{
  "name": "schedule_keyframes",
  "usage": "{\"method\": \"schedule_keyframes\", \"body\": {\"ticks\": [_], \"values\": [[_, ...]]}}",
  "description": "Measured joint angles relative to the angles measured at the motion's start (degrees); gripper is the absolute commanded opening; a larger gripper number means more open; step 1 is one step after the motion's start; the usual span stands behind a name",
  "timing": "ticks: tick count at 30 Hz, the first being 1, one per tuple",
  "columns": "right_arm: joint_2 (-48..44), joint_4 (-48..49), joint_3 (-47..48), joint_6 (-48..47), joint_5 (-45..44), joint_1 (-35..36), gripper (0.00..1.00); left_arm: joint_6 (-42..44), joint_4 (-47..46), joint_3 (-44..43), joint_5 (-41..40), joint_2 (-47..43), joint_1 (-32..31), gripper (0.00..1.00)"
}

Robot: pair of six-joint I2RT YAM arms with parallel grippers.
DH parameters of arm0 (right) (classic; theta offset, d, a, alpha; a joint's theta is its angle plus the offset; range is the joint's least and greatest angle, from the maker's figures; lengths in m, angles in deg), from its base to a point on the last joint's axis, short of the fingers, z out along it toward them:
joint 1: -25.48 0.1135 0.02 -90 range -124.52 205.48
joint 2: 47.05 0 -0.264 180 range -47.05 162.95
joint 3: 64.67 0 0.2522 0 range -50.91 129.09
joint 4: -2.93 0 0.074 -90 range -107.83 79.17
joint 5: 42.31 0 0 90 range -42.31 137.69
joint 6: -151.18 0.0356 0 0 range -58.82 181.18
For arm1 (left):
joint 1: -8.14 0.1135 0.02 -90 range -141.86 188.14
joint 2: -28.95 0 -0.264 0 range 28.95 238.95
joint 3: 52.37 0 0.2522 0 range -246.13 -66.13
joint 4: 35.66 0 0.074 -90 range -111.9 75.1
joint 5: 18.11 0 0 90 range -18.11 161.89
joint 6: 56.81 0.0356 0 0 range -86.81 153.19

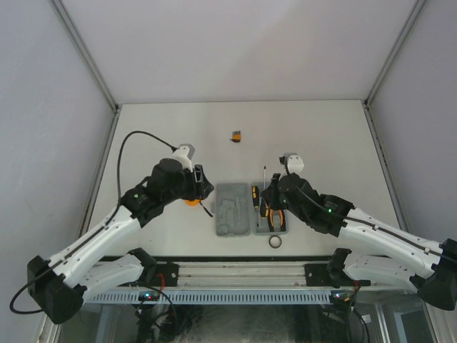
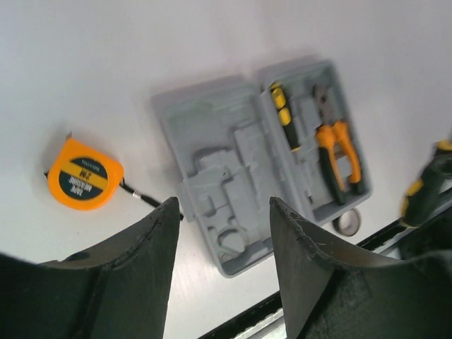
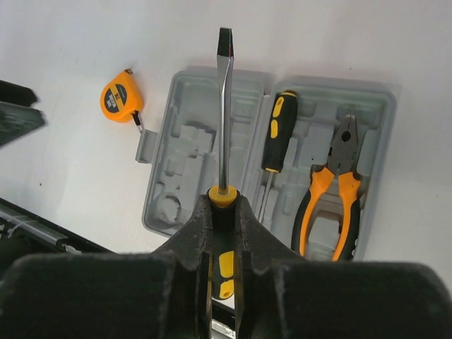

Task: Sort the tools into containers
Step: Place the screwdriver in the storage box.

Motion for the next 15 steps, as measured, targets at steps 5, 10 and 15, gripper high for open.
{"method": "schedule_keyframes", "body": {"ticks": [5,10,15], "values": [[-0.07,-1.27,0.0,-0.02,0.17,-0.28,0.0,-1.7,-1.16,3.54,0.7,7.93,0.02,0.54],[-1.29,-1.64,-0.11,-0.04,0.72,-0.74,0.0,-3.43,-4.17,5.42,1.62,13.94,0.02,0.52],[-3.54,-1.64,-0.85,-0.02,1.05,-1.36,0.0,-4.09,-7.06,5.42,2.05,19.3,0.02,0.49]]}}
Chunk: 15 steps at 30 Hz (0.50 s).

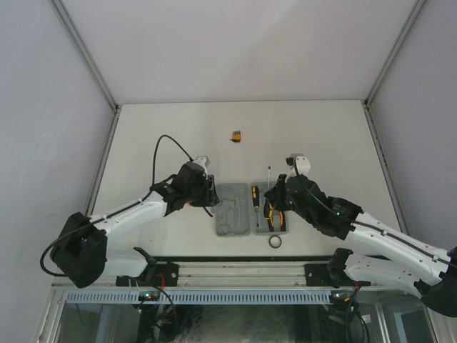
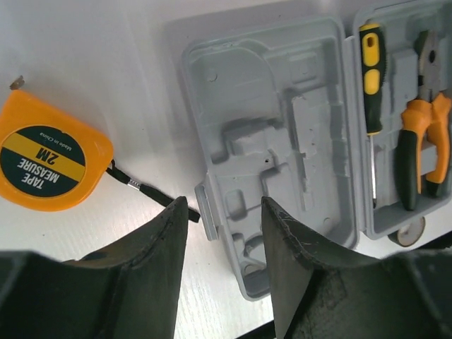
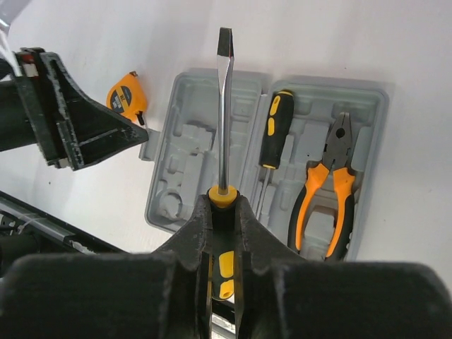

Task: Sort the tools into containers
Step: Place the screwdriver in the storage box.

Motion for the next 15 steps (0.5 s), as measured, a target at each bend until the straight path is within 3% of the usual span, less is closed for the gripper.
{"method": "schedule_keyframes", "body": {"ticks": [9,15], "values": [[-2.64,0.02,-2.56,0.28,0.52,-0.15,0.0,-0.39,-0.9,0.0,-0.09,6.45,0.0,0.46],[-2.89,0.07,-2.8,0.28,1.14,-0.39,0.0,-0.83,-3.48,0.26,0.66,8.48,0.0,0.31]]}}
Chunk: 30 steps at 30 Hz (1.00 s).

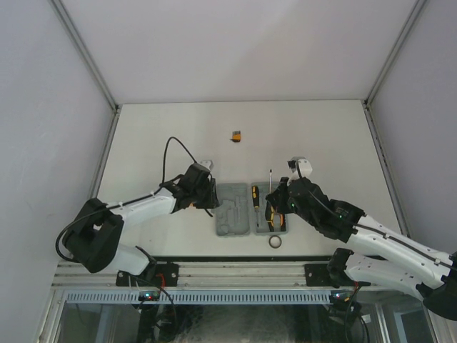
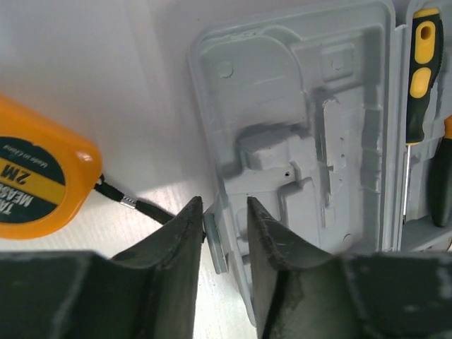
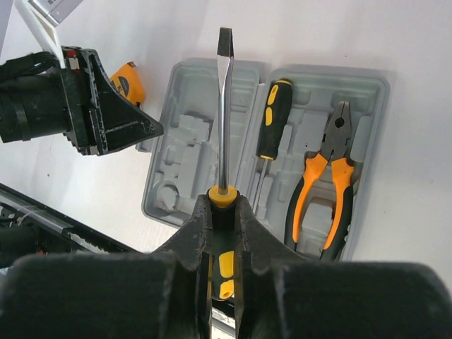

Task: Sort the tools into containers
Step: Place the screwdriver in the storage box.

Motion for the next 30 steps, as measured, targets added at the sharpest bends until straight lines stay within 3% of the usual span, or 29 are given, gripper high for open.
{"method": "schedule_keyframes", "body": {"ticks": [12,30], "values": [[-0.02,-0.02,0.0,0.0,0.63,-0.11,0.0,-2.25,-2.91,0.02,1.29,3.26,0.15,0.0],[0.17,-0.02,0.0,0.02,0.74,-0.13,0.0,-10.27,-7.04,8.31,0.37,-4.37,4.33,0.0]]}}
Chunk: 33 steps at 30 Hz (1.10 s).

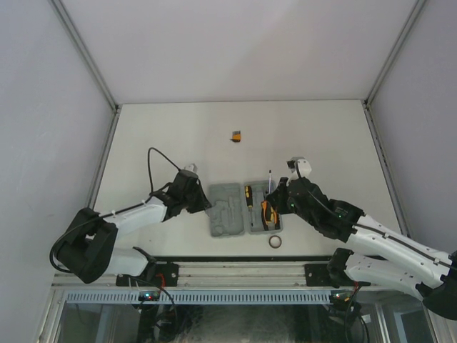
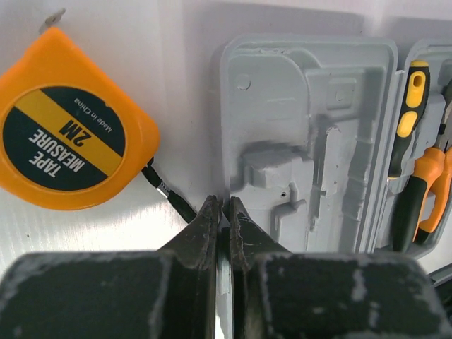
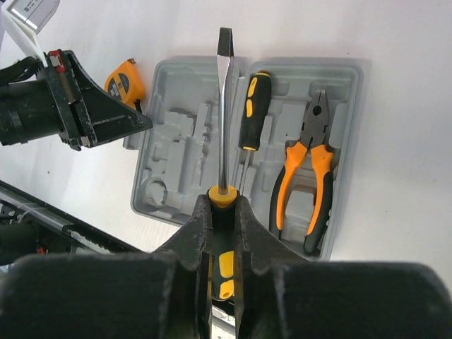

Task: Sort the tools into containers
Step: Place the screwdriver in the storage box.

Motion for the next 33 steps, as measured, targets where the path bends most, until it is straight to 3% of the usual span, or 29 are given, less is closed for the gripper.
{"method": "schedule_keyframes", "body": {"ticks": [9,16,22,33], "values": [[2.93,-0.04,0.0,-0.48,1.68,-2.34,0.0,-3.34,-3.28,0.7,-0.66,1.09,-5.29,0.02],[6.12,-0.63,0.0,-2.69,6.12,-8.41,0.0,-4.28,-3.54,0.7,-1.27,1.44,-6.67,0.3],[11.5,-1.18,0.0,-5.14,9.16,-10.71,0.0,-2.75,-1.46,0.7,-2.16,-0.55,-6.67,0.47],[23.69,-1.31,1.62,-7.56,12.04,-10.75,0.0,2.23,1.57,0.26,-3.63,-7.93,-6.19,0.51]]}}
